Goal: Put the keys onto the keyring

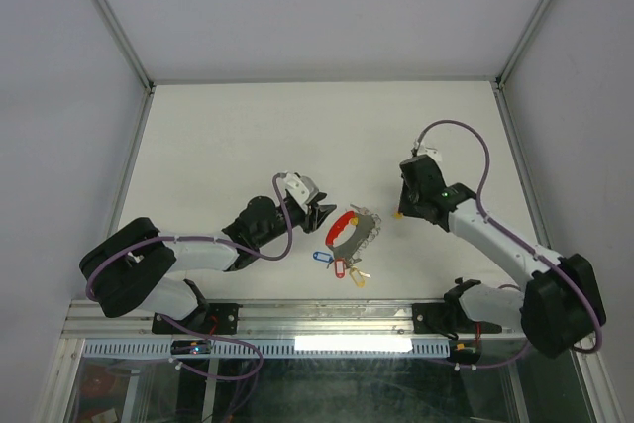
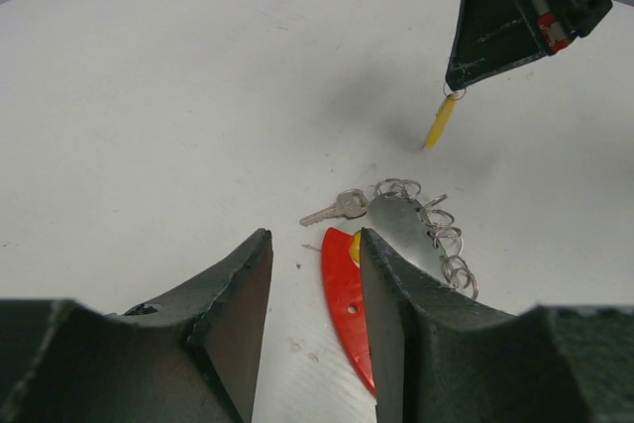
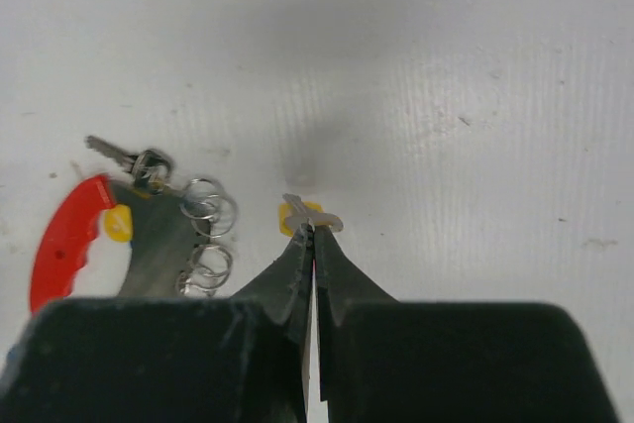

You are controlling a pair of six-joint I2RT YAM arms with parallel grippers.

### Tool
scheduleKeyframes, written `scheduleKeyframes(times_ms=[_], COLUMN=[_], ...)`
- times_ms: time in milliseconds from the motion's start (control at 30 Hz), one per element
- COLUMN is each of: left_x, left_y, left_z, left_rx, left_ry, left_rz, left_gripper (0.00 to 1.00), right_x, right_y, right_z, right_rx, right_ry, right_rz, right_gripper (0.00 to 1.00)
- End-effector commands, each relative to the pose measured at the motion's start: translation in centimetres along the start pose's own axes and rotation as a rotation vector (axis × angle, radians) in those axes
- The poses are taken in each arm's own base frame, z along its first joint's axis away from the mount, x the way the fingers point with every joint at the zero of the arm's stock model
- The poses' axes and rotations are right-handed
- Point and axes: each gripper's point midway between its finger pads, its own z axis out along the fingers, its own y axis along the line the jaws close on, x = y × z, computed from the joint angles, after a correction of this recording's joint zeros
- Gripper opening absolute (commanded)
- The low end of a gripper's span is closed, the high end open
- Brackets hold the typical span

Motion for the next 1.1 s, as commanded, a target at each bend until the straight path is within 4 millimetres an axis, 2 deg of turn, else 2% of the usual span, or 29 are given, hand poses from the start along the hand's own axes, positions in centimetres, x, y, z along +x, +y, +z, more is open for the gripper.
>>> scheduleKeyframes(times_ms=[0,133,233,267,333,400,500,633,733,867,1067], left_x=[-2.3,-2.2,-2.2,-2.3,-2.2,-2.2,-2.1,-1.9,-2.0,-1.9,-1.1], left_y=[0.9,1.2,1.3,1.4,1.6,1.6,1.6,1.6,1.6,1.5,1.6], left_z=[0.7,0.7,0.6,0.6,0.5,0.6,0.6,0.6,0.7,0.8,1.4], left_rx=[-0.040,-0.051,-0.061,-0.066,-0.074,-0.077,-0.076,-0.077,-0.073,-0.069,-0.073], left_ry=[-0.052,-0.048,-0.046,-0.047,-0.045,-0.043,-0.040,-0.035,-0.034,-0.028,0.019], left_rz=[0.000,0.004,0.007,0.007,0.007,0.007,0.006,0.006,0.006,0.008,0.002], left_gripper=[0.40,0.40,0.40,0.40,0.41,0.41,0.41,0.42,0.42,0.42,0.43], right_x=[1.4,2.1,1.1,0.6,-0.7,-1.4,-1.2,1.0,2.2,2.1,3.5], right_y=[-3.3,-2.9,-2.3,-2.2,-2.0,-1.6,0.2,3.6,4.2,5.0,6.1], right_z=[0.5,2.0,2.0,1.8,1.3,0.7,0.4,-0.3,0.0,0.5,2.0], right_rx=[0.244,0.259,0.224,0.214,0.186,0.139,-0.012,-0.221,-0.233,-0.261,-0.294], right_ry=[0.143,0.209,0.158,0.129,0.060,0.004,-0.028,0.084,0.155,0.131,0.204], right_rz=[-0.013,-0.037,-0.022,-0.018,-0.011,-0.017,-0.050,-0.074,-0.011,0.079,0.102], right_gripper=[0.00,0.02,0.32,0.39,0.45,0.48,0.50,0.51,0.55,0.62,0.62])
